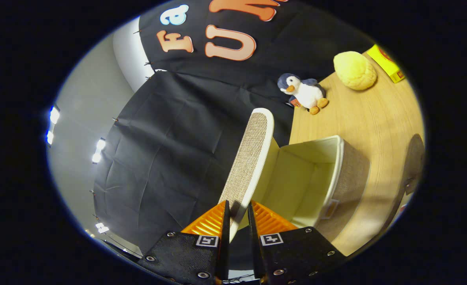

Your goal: Open the storage box then place both shoes into the box .Put the left shoe in first, then the right shoe, with the right side of both shoes facing outward in a uniform manner.

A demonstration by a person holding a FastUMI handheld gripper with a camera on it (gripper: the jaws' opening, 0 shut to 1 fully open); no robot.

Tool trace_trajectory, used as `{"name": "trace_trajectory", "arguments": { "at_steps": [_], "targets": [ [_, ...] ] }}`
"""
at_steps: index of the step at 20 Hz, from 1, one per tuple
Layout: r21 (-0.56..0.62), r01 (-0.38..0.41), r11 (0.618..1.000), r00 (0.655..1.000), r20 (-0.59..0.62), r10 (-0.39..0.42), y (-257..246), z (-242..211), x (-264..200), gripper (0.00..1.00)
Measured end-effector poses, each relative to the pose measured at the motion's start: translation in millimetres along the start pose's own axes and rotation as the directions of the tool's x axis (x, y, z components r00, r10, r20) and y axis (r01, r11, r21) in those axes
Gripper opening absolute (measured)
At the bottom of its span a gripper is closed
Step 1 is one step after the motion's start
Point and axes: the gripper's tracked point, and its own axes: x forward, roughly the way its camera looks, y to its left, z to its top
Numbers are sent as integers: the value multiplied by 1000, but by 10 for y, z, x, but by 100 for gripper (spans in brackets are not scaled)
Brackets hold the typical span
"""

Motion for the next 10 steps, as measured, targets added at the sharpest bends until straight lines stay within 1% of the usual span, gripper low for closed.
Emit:
{"name": "trace_trajectory", "arguments": {
  "at_steps": [4,7,10],
  "targets": [
    [-78,-15,997,999,-33,13,262,5,283,23],
    [-100,-14,995,998,-57,9,358,-8,566,24],
    [-129,-17,991,996,-85,6,495,-107,753,24]
  ]
}}
